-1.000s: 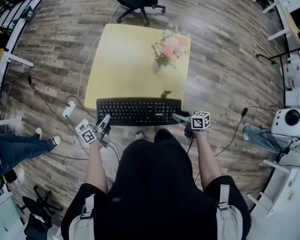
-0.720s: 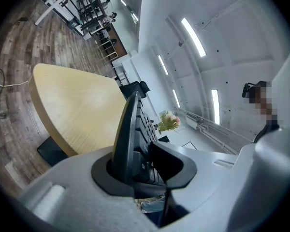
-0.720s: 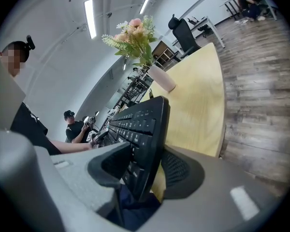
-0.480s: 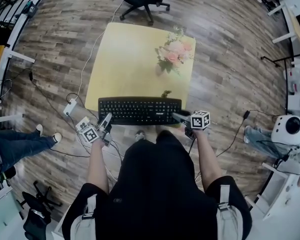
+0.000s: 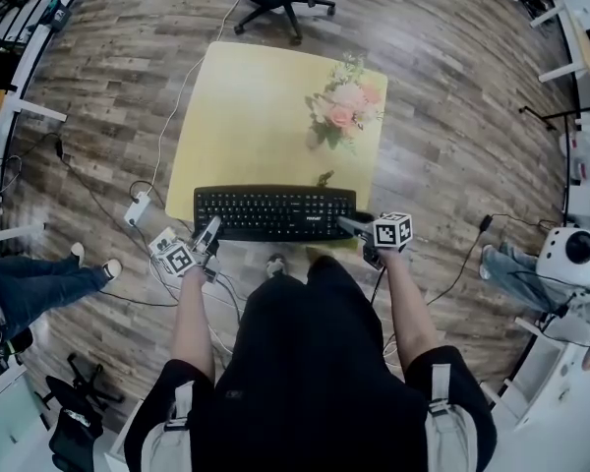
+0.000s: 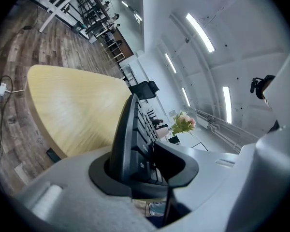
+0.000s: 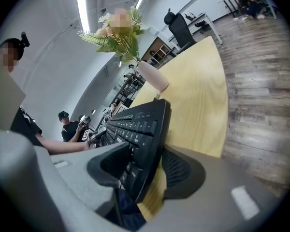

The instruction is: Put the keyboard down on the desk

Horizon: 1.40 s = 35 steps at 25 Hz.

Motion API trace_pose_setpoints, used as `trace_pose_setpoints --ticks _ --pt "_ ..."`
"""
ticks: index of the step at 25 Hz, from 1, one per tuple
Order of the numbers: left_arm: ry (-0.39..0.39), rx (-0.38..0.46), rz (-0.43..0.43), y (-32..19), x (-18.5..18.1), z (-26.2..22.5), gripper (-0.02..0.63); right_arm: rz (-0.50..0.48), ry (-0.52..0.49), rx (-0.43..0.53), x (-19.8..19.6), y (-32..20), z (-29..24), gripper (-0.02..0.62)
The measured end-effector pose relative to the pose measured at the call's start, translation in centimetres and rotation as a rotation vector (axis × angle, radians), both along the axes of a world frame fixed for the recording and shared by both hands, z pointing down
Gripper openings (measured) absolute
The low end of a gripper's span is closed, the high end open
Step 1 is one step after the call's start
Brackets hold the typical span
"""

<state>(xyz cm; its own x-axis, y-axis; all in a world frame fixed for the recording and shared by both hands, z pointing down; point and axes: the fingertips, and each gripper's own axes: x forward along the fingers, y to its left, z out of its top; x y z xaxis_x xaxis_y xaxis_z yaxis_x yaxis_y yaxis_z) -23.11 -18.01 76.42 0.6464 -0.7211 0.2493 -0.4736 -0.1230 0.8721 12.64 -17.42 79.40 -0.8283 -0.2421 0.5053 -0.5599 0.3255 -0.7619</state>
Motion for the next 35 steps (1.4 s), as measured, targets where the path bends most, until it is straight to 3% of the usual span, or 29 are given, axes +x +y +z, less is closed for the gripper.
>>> trace_pose_setpoints --ticks 10,17,25,35 --pt "-0.116 0.001 -0.012 -1.3 -0.9 1.7 0.169 0.002 0.019 -0.011 -0.4 -1.0 1.0 0.213" --pt "-0.239 -0.044 -0.028 -1.6 -1.6 2.8 0.233 -0.002 0.086 0.012 -0.4 -1.6 1.8 0.221" --pt "-0.332 -0.069 -0.030 -1.5 -2.0 3.7 0.262 0.009 0.213 0.086 -0.1 -2.0 2.3 0.238" --pt "-0.480 -0.065 -0.034 -2.0 -2.5 3.7 0.298 0.039 0.285 0.112 -0.1 -1.8 2.3 0.249"
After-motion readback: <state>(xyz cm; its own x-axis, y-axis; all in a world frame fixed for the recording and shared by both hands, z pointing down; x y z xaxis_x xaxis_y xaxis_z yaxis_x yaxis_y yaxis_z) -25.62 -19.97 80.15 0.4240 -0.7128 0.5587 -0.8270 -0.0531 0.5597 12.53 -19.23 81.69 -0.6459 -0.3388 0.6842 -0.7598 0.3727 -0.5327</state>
